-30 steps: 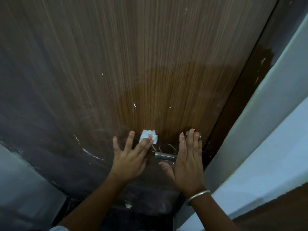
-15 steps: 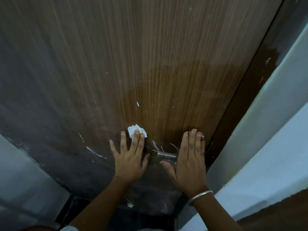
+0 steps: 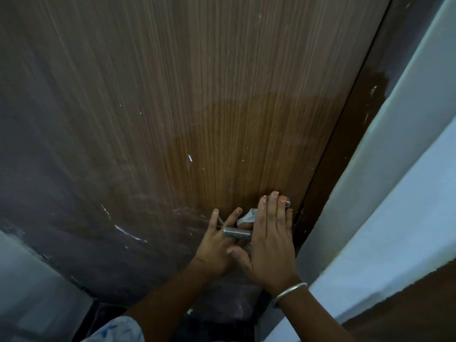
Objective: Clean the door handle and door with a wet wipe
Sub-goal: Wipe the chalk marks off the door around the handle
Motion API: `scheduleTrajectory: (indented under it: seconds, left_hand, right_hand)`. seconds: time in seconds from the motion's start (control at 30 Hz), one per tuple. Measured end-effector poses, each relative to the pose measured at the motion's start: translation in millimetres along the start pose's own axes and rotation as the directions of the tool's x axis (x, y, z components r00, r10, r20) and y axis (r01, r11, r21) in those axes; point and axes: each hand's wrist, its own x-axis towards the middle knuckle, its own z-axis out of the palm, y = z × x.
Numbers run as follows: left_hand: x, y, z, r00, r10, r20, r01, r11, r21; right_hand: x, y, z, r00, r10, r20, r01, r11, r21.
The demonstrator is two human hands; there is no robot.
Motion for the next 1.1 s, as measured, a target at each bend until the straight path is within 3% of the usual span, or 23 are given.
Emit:
scheduleTrajectory:
  seconds: [0.2, 0.4, 0.67, 0.9, 1.1]
  left_hand:
    - [-7, 8, 4, 0.995, -0.095, -0.028, 0.094, 0.995, -0.023]
    - [-34, -9, 7, 0.973, -0.216, 0.078, 0.220, 0.974, -0.046]
    - [-61, -42, 9, 0.780, -0.588, 0.216, 0.616, 0.781, -0.099]
    - [-48, -31, 6, 0.683, -0.698, 0.214, 0.728, 0.628, -0.273]
    - [-45, -16, 9, 0.721, -0.658, 0.216, 0.687, 0.640, -0.343]
  right_hand:
    - [0, 0, -2, 1.000, -0.006, 0.002, 0.006, 1.000, 0.003]
    - [0, 0, -2, 1.000, 0.000, 0.014, 0.000, 1.000, -0.009]
    - [0, -5, -2, 0.999, 0.023, 0.024, -0.021, 0.998, -0.054]
    - [0, -5, -2, 1.000, 0.015, 0.017, -0.014, 0.998, -0.057]
    - [0, -4, -3, 1.000, 0.009, 0.015, -0.008, 0.998, -0.060]
